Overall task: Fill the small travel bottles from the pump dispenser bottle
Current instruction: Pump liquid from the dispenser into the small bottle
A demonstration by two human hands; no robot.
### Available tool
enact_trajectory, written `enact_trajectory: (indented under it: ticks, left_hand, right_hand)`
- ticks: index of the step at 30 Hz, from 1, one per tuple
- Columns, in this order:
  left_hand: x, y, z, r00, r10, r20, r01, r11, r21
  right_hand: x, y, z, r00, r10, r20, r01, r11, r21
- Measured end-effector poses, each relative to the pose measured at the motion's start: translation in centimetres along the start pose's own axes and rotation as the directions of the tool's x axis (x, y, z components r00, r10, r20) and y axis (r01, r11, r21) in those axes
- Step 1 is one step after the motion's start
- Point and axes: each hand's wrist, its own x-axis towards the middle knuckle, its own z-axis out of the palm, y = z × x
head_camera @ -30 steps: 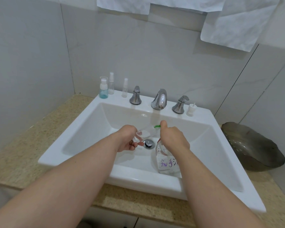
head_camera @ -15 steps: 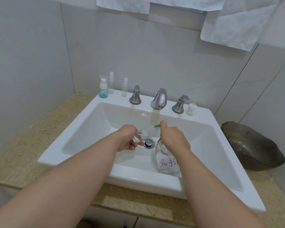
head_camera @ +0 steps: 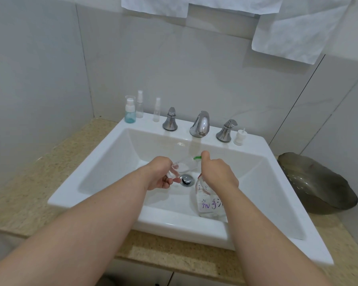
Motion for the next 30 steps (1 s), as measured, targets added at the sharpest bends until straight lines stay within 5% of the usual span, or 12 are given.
enact_trajectory:
  ticks: [30]
  left_hand:
    - [-0.06, 0.06, 0.04, 1.000, 0.001, 0.007, -0.001, 1.000, 0.013]
  right_hand:
    - [0.09, -0.01, -0.01, 1.000, -0.016, 0.010, 0.016, 1.000, -0.001]
